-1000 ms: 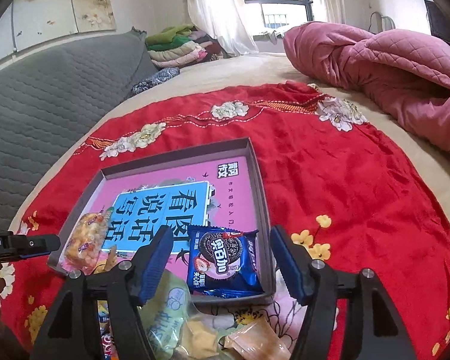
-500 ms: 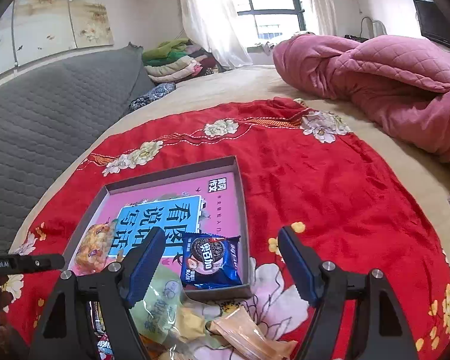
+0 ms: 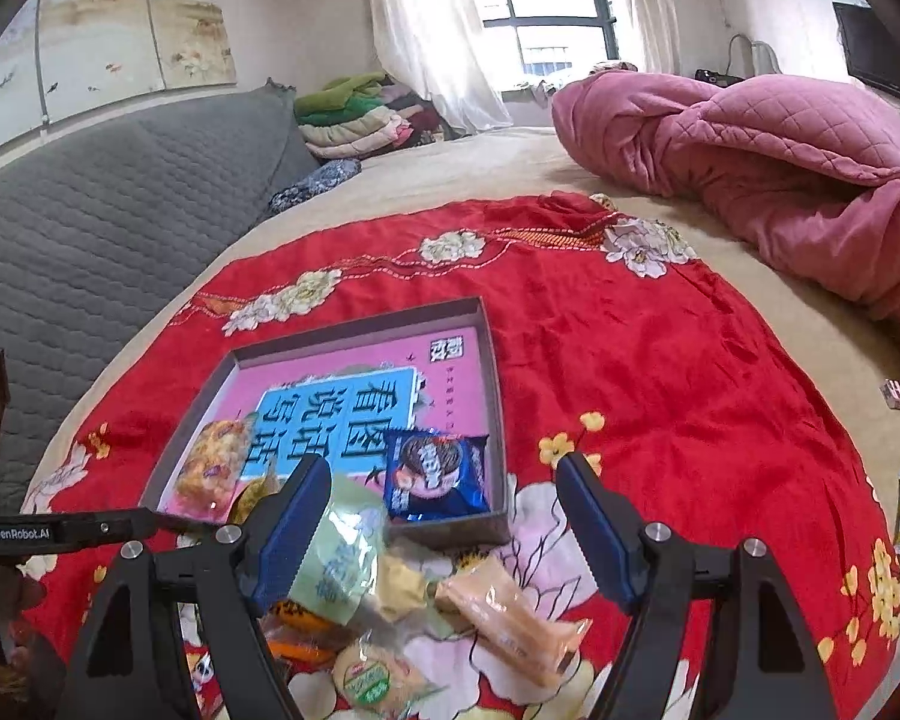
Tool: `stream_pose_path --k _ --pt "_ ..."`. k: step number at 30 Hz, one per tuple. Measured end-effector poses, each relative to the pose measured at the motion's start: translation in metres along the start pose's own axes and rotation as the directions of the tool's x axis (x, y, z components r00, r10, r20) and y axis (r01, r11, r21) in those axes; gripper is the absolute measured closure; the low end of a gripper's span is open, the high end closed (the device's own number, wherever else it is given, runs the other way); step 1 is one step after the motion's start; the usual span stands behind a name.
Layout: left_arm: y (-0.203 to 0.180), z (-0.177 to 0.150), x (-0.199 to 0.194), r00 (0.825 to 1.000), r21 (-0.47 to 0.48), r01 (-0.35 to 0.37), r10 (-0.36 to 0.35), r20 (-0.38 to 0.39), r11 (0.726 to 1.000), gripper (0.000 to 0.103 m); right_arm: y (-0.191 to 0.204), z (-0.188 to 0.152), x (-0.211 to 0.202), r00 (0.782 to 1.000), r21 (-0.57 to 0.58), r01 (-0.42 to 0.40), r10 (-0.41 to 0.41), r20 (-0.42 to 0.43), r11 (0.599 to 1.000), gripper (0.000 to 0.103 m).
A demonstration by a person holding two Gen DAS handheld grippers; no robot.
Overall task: Organize snacks
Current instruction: 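Withdraw both open tools from the tray back toward the snack pile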
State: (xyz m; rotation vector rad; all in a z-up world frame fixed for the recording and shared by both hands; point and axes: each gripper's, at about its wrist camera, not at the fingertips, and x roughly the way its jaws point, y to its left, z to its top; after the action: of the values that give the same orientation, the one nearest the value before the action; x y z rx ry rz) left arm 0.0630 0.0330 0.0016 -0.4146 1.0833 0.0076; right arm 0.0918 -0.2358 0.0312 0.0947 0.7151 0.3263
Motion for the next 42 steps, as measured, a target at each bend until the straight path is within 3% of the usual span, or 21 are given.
stream_pose_path --k 23,29,42 --pt "-0.008 -0.034 -0.003 0.997 0.047 0.01 -0.007 -0.076 0.999 0.041 -0.002 -0.027 -0.014 0.996 -0.028 0.048 -0.05 -0.079 0.998 0.026" --pt "-0.011 -0.041 -0.003 0.995 0.057 0.019 -0.014 -0.098 0.998 0.041 0.002 -0.032 -0.018 0.995 -0.035 0.022 -0.025 -0.094 0.999 0.026" --pt "-0.019 -0.052 0.003 0.987 0.08 0.039 -0.026 -0.159 0.996 0.041 0.023 -0.05 -0.007 0.978 -0.115 -0.044 0.019 -0.209 0.992 0.026"
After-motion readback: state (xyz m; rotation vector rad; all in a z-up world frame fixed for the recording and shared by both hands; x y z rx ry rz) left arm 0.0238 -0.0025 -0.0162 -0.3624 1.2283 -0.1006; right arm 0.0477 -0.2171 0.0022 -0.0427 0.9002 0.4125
